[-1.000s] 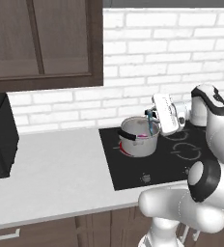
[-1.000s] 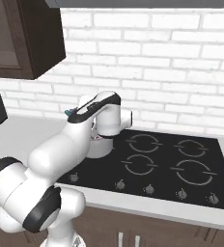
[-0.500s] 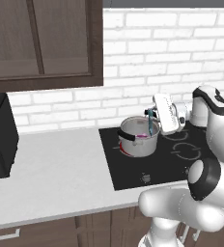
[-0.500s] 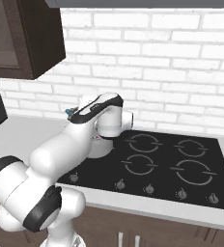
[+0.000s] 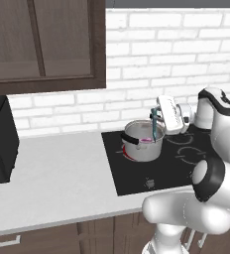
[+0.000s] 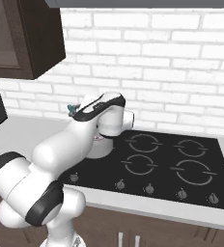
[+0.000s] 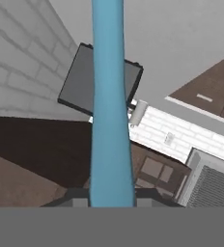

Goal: Put the squash and onion in the pot. Retrieve the spatula and lightly stir the vegetables in the pot.

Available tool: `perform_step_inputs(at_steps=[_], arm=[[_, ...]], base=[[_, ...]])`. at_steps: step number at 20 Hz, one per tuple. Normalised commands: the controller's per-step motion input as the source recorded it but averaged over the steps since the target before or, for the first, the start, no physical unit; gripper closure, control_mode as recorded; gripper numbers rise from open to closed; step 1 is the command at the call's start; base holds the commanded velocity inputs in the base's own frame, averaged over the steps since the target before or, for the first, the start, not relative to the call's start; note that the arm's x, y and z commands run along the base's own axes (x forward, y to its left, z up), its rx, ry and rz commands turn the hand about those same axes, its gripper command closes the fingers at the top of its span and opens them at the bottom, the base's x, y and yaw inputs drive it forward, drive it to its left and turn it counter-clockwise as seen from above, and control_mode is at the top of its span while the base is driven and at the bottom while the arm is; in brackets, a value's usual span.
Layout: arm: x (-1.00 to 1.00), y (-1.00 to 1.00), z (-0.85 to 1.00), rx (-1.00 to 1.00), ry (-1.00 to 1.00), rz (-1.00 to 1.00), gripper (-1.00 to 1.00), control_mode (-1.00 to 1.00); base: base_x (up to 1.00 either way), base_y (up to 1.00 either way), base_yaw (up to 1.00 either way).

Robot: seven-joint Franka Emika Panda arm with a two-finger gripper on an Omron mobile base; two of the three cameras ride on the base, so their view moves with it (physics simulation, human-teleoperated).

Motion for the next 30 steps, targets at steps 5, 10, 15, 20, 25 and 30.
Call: perform_step_inputs(at_steps=[5, 10, 15, 20, 25, 30], arm=[[0.18, -0.01, 0.00, 0.07, 0.02, -0.01, 1.00, -1.00], [0.27, 0.00, 0.00, 0.14, 0.00, -0.03, 1.00, -1.00], [0.32, -0.03, 0.00, 0.11, 0.02, -0.04, 1.00, -1.00], [0.40, -0.01, 0.00, 0.11, 0.01, -0.06, 1.00, -1.00], [0.34, -0.11, 0.00, 0.13, 0.05, -0.06, 1.00, -1.00], [0.34, -0.21, -0.15, 0.13, 0.17, -0.08, 1.00, -1.00]], base=[[0.00, 0.00, 0.00], [0.00, 0.00, 0.00], [0.00, 0.00, 0.00], [0.00, 0.00, 0.00], [0.00, 0.00, 0.00], [0.00, 0.00, 0.00]])
